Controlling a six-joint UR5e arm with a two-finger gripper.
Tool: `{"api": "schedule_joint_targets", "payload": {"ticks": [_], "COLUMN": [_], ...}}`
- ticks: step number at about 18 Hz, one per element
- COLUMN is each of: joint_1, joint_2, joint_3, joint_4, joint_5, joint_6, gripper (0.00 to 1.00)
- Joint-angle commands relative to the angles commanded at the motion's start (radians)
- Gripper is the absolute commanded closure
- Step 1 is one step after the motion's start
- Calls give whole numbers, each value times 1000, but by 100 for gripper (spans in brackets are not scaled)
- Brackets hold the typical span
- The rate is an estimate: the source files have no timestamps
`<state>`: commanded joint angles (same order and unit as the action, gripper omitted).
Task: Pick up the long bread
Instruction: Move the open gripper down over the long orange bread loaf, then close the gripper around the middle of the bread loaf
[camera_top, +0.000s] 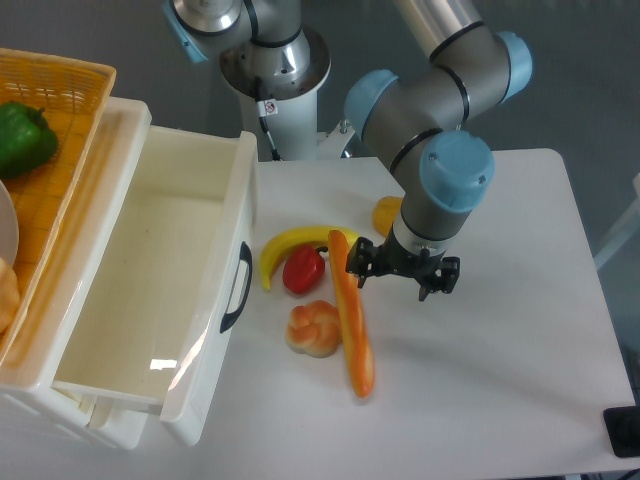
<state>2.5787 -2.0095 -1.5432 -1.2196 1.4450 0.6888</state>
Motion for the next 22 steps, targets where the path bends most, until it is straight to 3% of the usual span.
{"api": "schedule_joint_targets", "payload": {"ticks": [8,22], "joint_1": [0,-41], "joint_2": [-35,-68], "joint_3": [-57,-71], "joint_4": [31,29], "joint_5": [5,6], "joint_6": [-11,-61], "gripper": [0,0]}}
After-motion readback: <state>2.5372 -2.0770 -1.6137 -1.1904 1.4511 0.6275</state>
